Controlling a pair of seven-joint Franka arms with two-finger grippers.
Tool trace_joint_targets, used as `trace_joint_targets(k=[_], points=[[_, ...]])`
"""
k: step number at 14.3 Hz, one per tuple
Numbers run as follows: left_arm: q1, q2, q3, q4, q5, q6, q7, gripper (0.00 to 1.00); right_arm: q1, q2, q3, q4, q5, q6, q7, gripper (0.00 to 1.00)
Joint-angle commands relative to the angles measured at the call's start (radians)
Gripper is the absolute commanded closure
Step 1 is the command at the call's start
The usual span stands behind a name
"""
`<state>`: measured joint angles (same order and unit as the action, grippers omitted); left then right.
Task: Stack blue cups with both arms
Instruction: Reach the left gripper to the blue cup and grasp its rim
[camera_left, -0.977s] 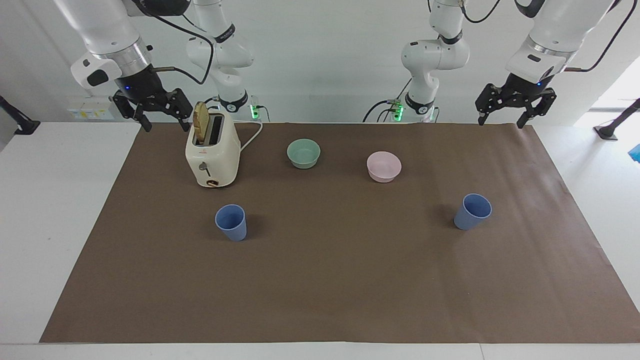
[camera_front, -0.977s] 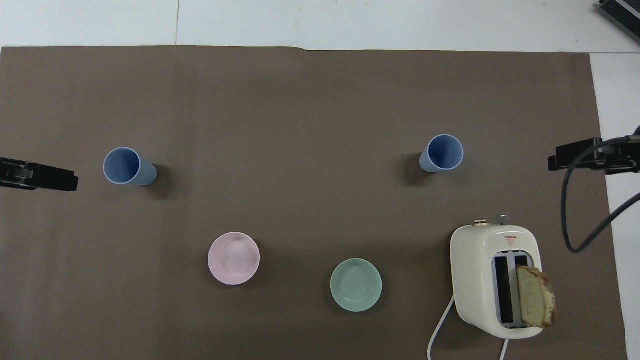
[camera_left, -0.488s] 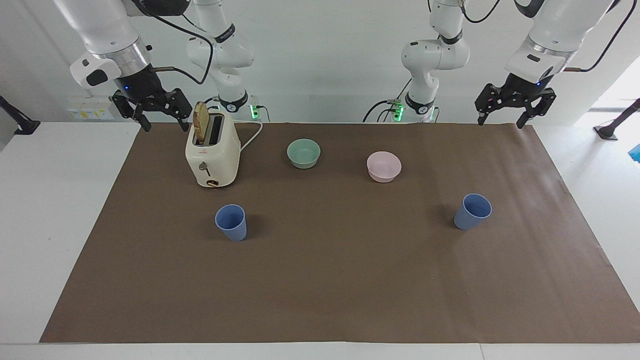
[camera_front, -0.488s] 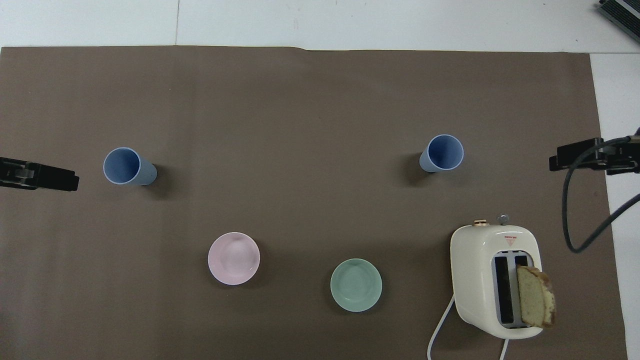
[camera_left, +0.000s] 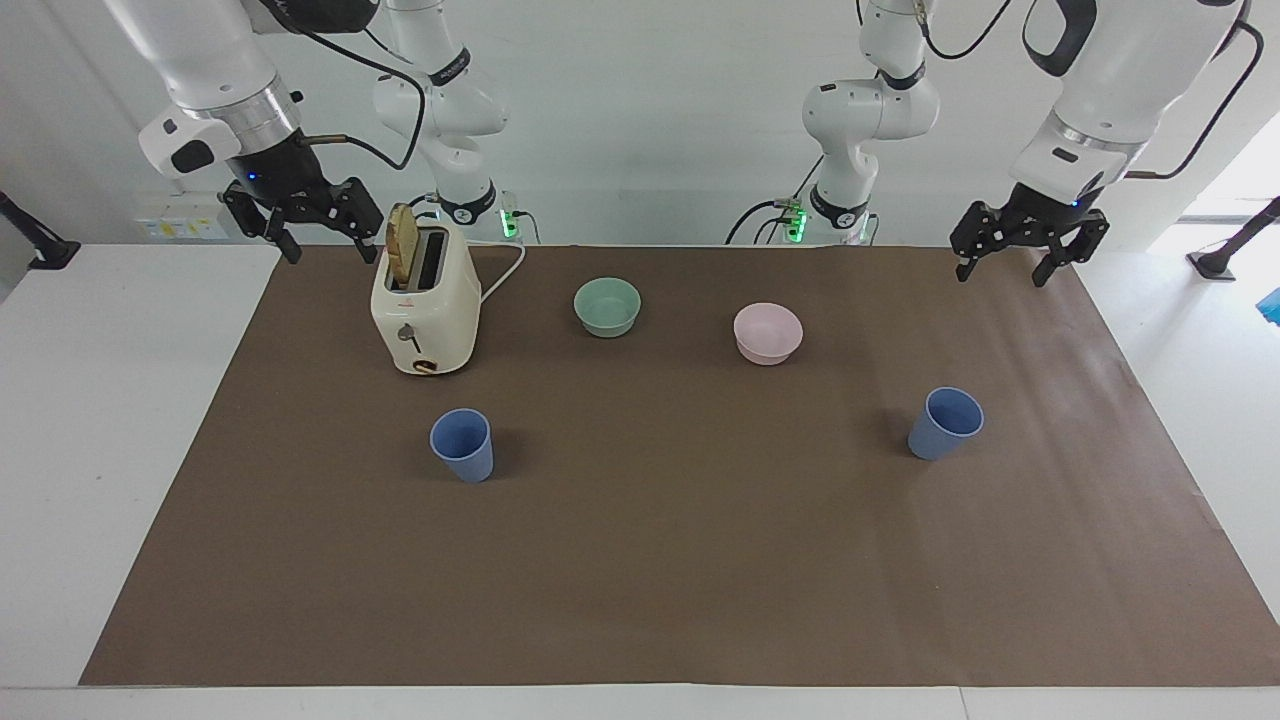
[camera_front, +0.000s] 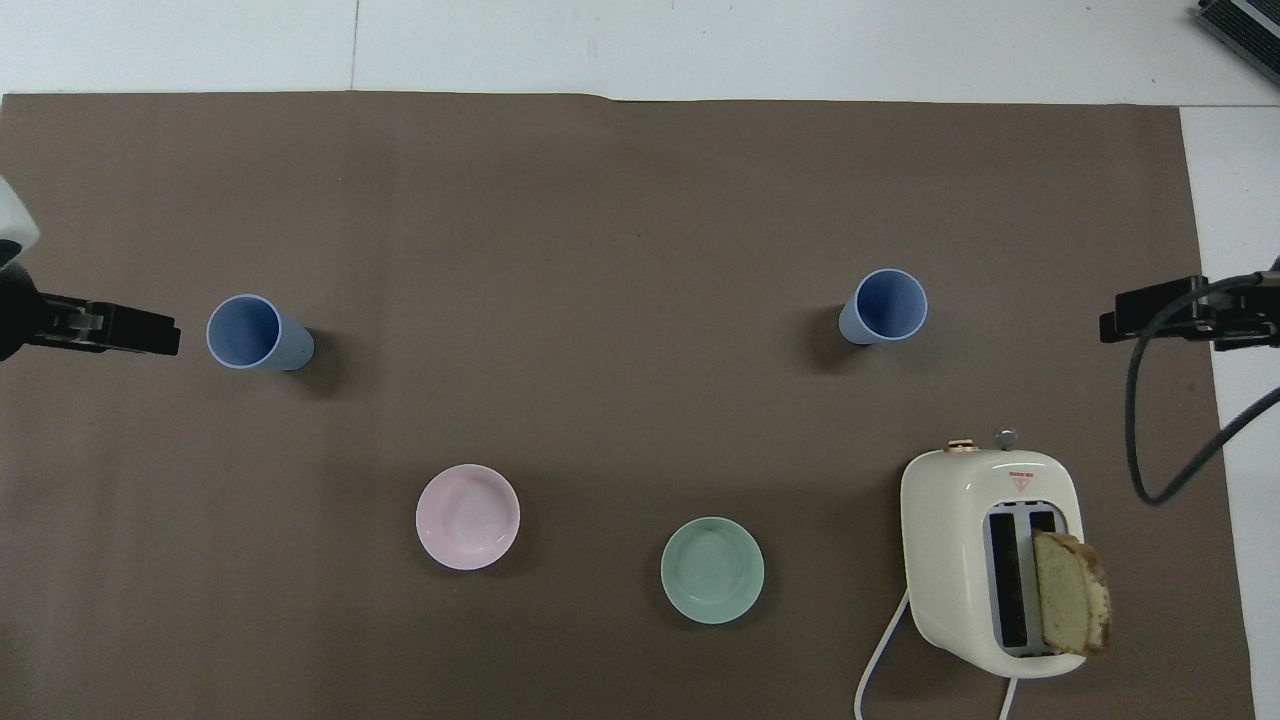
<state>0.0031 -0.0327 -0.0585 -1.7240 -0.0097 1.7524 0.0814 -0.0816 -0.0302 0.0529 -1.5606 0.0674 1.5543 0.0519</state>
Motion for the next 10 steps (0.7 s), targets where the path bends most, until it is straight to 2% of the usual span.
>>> trace_joint_targets(k=[1, 4, 7, 10], points=[[0.06, 0.049, -0.004, -0.052, -0.013, 0.12, 0.006, 0.0, -0.014, -0.027, 0.005, -0.03, -0.014, 0.003, -0.029, 0.0], [0.107, 0.155, -0.004, -0.057, -0.015, 0.234, 0.005, 0.0, -0.014, -0.027, 0.005, -0.03, -0.014, 0.003, -0.029, 0.0], [0.133, 0.232, -0.006, -0.061, -0.056, 0.283, -0.018, 0.0, -0.014, -0.027, 0.005, -0.03, -0.014, 0.001, -0.029, 0.0], [0.13, 0.241, -0.006, -0.143, -0.099, 0.383, -0.093, 0.0, -0.014, -0.027, 0.005, -0.03, -0.014, 0.001, -0.029, 0.0]])
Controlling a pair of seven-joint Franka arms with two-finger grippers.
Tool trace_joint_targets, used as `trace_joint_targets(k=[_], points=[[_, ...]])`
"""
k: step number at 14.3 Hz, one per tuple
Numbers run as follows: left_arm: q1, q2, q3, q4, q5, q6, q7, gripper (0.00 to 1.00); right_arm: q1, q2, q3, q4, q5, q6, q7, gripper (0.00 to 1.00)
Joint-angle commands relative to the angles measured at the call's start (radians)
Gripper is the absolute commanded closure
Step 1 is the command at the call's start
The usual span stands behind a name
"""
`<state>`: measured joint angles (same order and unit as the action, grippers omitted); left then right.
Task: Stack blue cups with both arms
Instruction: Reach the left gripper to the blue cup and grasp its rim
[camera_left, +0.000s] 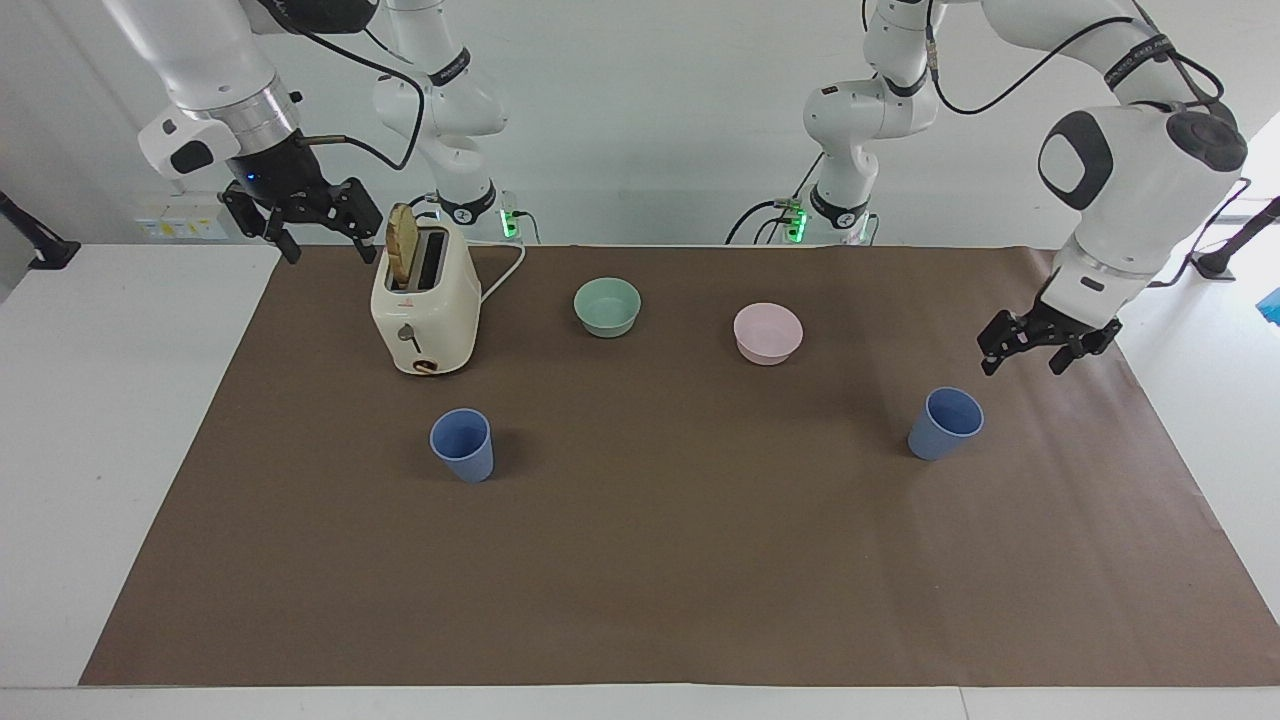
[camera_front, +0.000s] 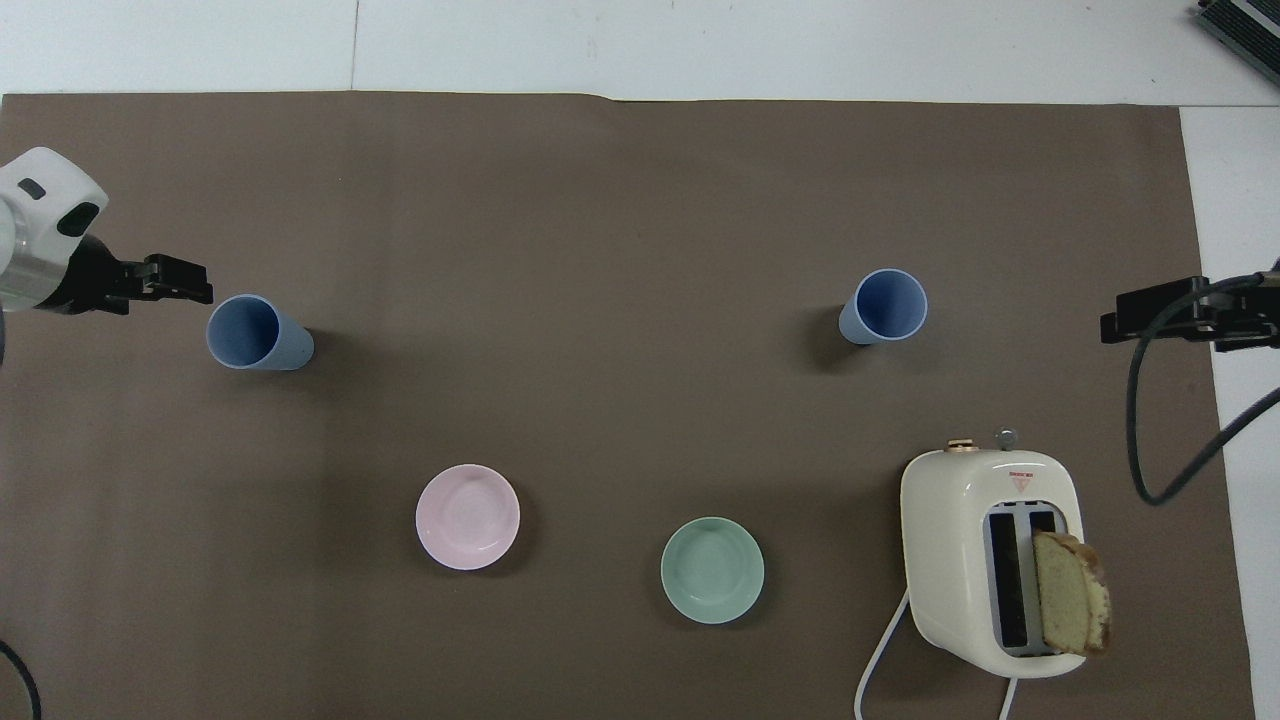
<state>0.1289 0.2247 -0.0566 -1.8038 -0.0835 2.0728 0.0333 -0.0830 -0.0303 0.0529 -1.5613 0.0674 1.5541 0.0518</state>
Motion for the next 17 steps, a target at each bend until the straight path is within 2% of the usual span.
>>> trace_joint_targets(k=[1, 7, 8, 9, 11, 12, 17], points=[[0.003, -0.021, -0.008, -0.083, -0.027, 0.061, -0.05, 0.0, -0.012, -0.026, 0.005, -0.029, -0.014, 0.001, -0.029, 0.0], [-0.011, -0.079, -0.009, -0.206, -0.027, 0.07, -0.052, 0.0, -0.012, -0.026, 0.005, -0.029, -0.014, -0.006, -0.027, 0.0], [-0.015, -0.076, -0.009, -0.206, -0.027, 0.07, -0.052, 0.03, -0.012, -0.026, 0.005, -0.029, -0.014, -0.006, -0.027, 0.0], [-0.015, -0.07, -0.009, -0.206, -0.027, 0.072, -0.05, 0.3, -0.012, -0.026, 0.005, -0.029, -0.014, -0.006, -0.027, 0.0], [-0.015, -0.065, -0.009, -0.2, -0.027, 0.073, -0.047, 0.91, -0.012, -0.026, 0.005, -0.029, -0.014, -0.008, -0.027, 0.0], [-0.015, -0.059, -0.009, -0.19, -0.027, 0.079, -0.041, 1.0, -0.012, -0.026, 0.005, -0.029, -0.014, -0.008, -0.027, 0.0], [-0.037, -0.028, -0.011, -0.126, -0.016, 0.106, 0.013, 1.0, -0.012, -0.026, 0.005, -0.029, -0.014, -0.009, -0.027, 0.0]])
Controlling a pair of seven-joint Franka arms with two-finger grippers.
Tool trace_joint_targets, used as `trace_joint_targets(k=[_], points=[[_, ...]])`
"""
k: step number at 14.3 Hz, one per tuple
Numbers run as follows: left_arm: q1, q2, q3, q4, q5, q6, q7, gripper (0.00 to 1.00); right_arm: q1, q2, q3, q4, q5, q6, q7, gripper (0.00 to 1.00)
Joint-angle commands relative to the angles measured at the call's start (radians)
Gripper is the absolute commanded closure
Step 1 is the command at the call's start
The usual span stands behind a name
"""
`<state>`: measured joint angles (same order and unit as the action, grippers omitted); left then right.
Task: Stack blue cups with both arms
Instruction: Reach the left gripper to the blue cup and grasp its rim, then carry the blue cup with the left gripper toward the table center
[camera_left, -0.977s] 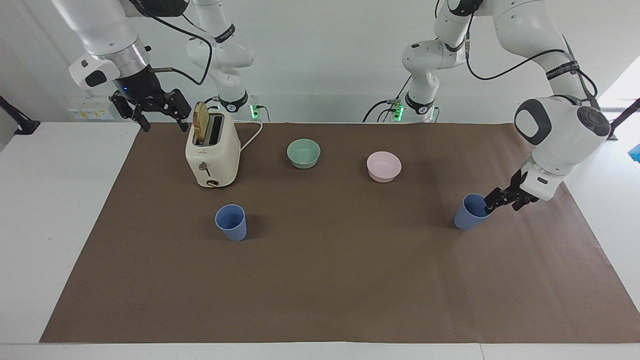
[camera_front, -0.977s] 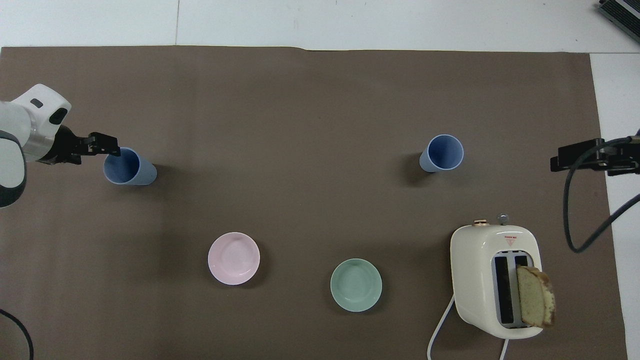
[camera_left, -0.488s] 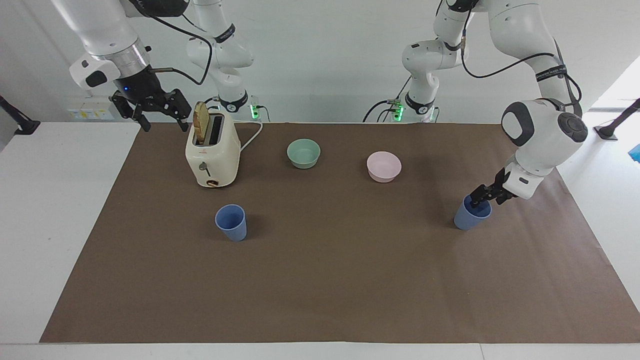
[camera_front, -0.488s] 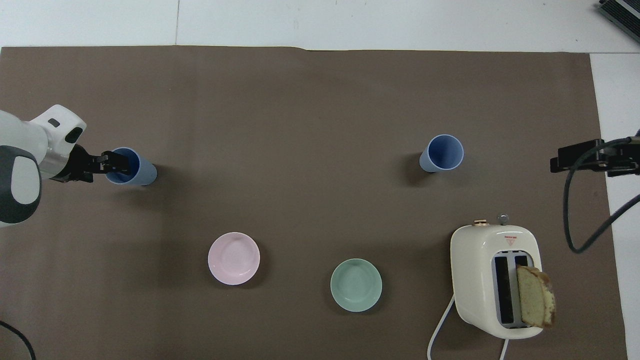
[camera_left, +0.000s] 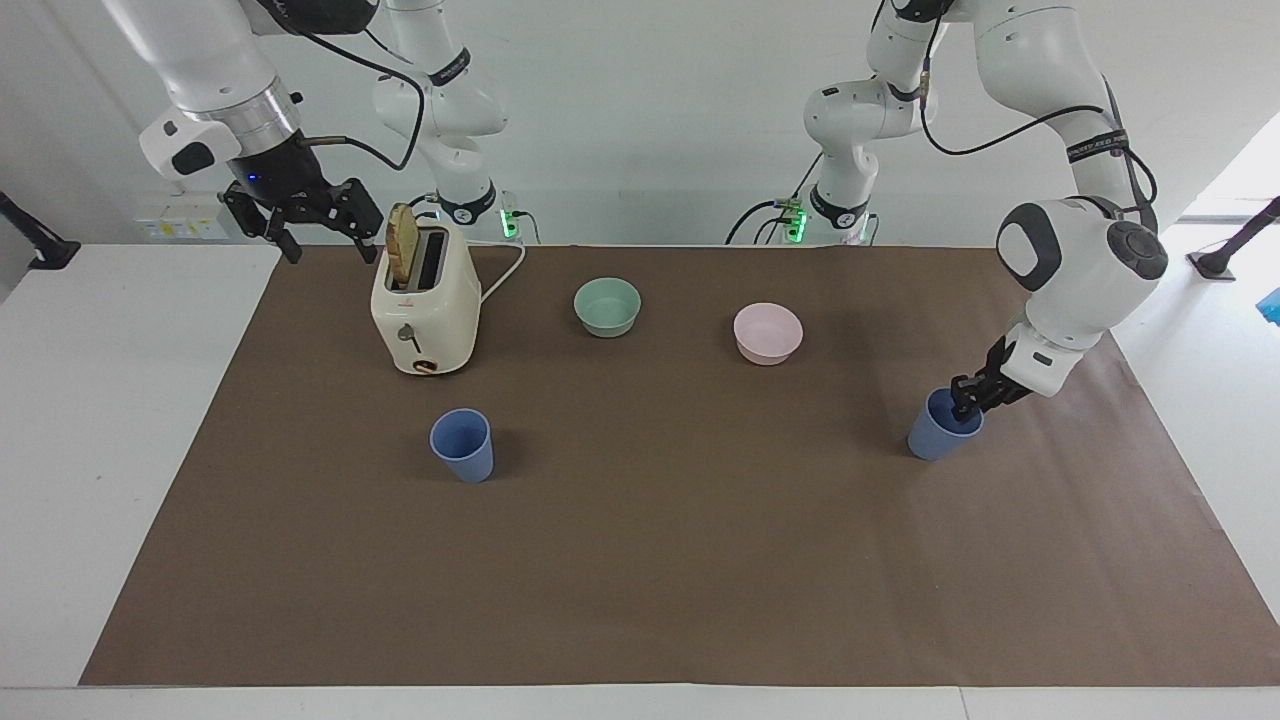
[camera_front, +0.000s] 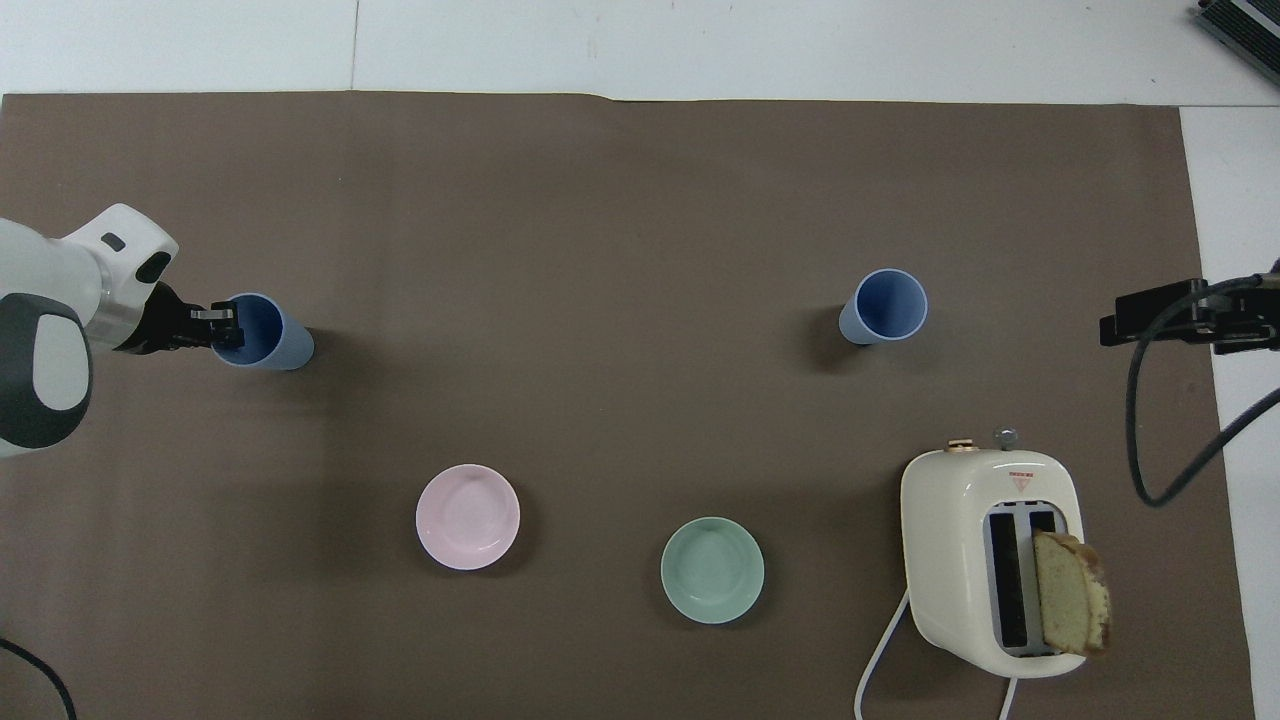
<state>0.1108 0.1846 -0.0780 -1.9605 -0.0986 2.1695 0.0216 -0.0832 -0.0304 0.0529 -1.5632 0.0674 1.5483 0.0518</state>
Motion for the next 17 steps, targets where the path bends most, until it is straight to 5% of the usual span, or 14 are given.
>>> trace_joint_targets(k=[1, 11, 17], points=[[-0.019, 0.012, 0.01, 0.041, 0.0, 0.007, 0.023, 1.0, -0.012, -0.026, 0.005, -0.028, -0.014, -0.004, -0.027, 0.0], [-0.057, -0.059, -0.091, 0.216, -0.009, -0.238, -0.13, 1.0, -0.012, -0.026, 0.005, -0.028, -0.014, -0.004, -0.027, 0.0], [-0.311, -0.041, -0.108, 0.218, 0.003, -0.206, -0.444, 1.0, -0.012, -0.026, 0.005, -0.028, -0.014, -0.004, -0.027, 0.0]])
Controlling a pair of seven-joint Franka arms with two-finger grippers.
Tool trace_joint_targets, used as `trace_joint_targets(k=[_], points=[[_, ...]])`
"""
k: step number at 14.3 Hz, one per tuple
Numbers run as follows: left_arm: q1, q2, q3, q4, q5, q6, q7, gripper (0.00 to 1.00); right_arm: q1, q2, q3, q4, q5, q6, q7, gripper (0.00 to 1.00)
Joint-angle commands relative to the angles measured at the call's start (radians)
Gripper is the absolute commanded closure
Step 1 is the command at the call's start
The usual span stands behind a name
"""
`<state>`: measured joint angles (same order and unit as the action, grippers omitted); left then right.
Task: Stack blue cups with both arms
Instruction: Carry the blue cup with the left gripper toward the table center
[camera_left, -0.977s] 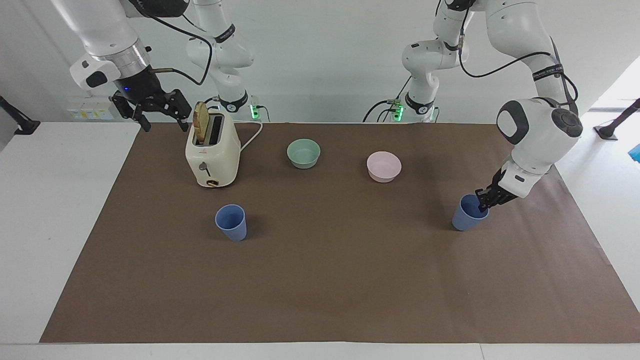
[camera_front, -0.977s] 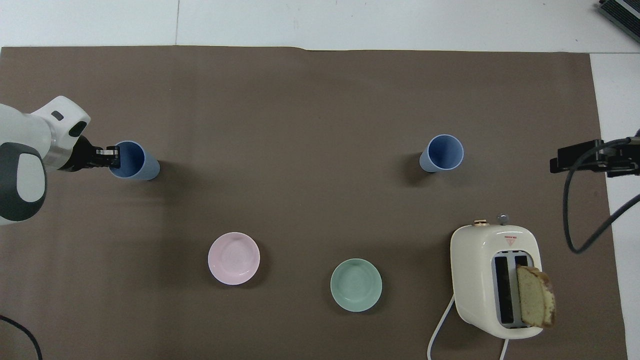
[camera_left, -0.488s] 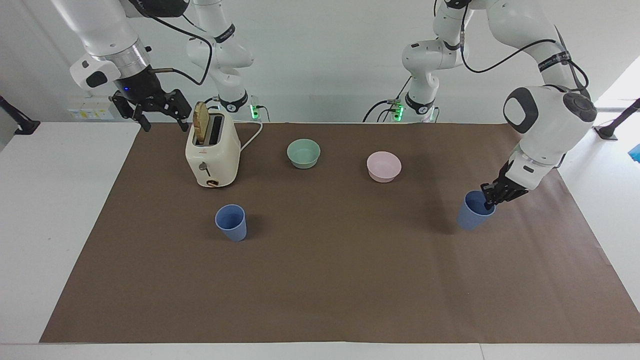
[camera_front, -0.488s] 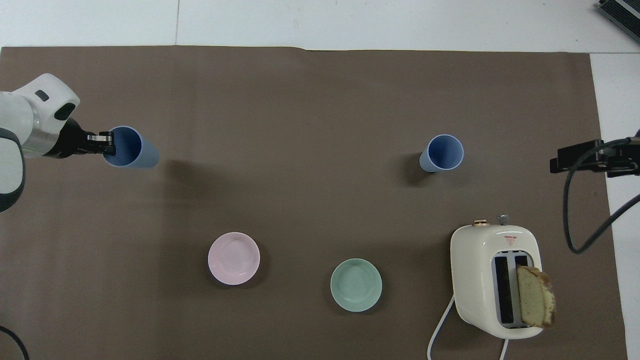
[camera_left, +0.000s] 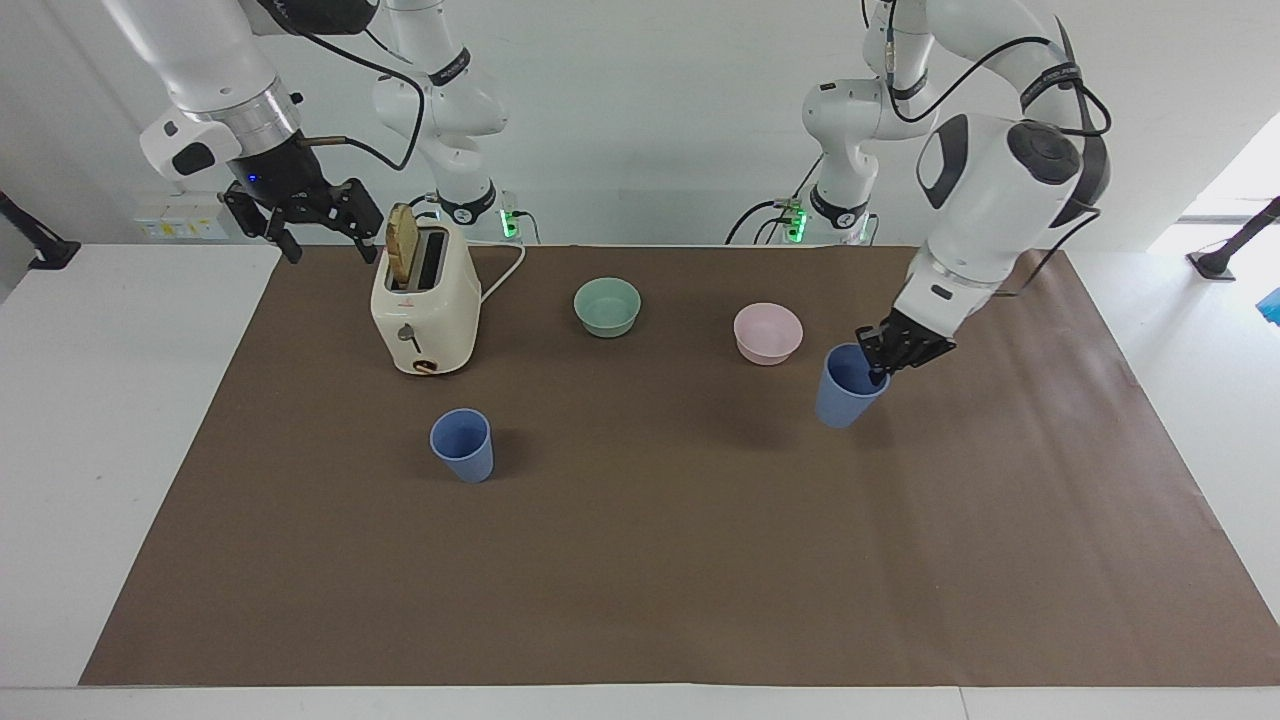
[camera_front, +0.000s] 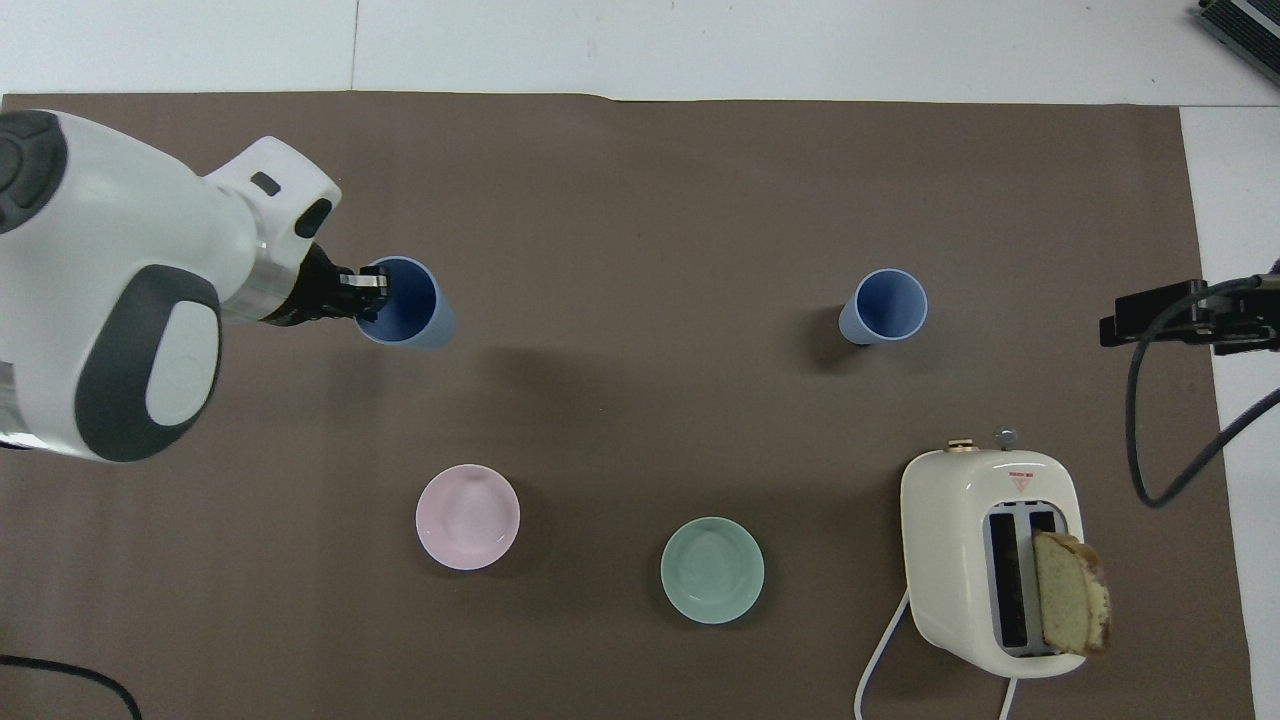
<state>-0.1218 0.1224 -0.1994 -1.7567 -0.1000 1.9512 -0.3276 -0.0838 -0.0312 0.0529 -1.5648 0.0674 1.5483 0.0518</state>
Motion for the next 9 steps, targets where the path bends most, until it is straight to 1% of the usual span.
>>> trace_joint_targets(k=[1, 3, 5, 7, 9], points=[[-0.122, 0.048, 0.014, 0.014, 0.009, 0.053, -0.15, 1.0, -0.011, -0.026, 0.005, -0.026, -0.014, -0.004, -0.027, 0.0], [-0.192, 0.11, 0.015, 0.013, 0.028, 0.135, -0.223, 1.0, -0.011, -0.026, 0.005, -0.026, -0.014, -0.004, -0.027, 0.0], [-0.228, 0.14, 0.015, 0.013, 0.034, 0.175, -0.251, 1.0, -0.011, -0.026, 0.005, -0.026, -0.014, -0.004, -0.027, 0.0], [-0.255, 0.177, 0.014, 0.013, 0.058, 0.218, -0.283, 1.0, -0.011, -0.026, 0.005, -0.026, -0.014, -0.004, -0.027, 0.0], [-0.257, 0.204, 0.014, 0.014, 0.074, 0.259, -0.292, 1.0, -0.011, -0.026, 0.005, -0.026, -0.014, -0.004, -0.027, 0.0]])
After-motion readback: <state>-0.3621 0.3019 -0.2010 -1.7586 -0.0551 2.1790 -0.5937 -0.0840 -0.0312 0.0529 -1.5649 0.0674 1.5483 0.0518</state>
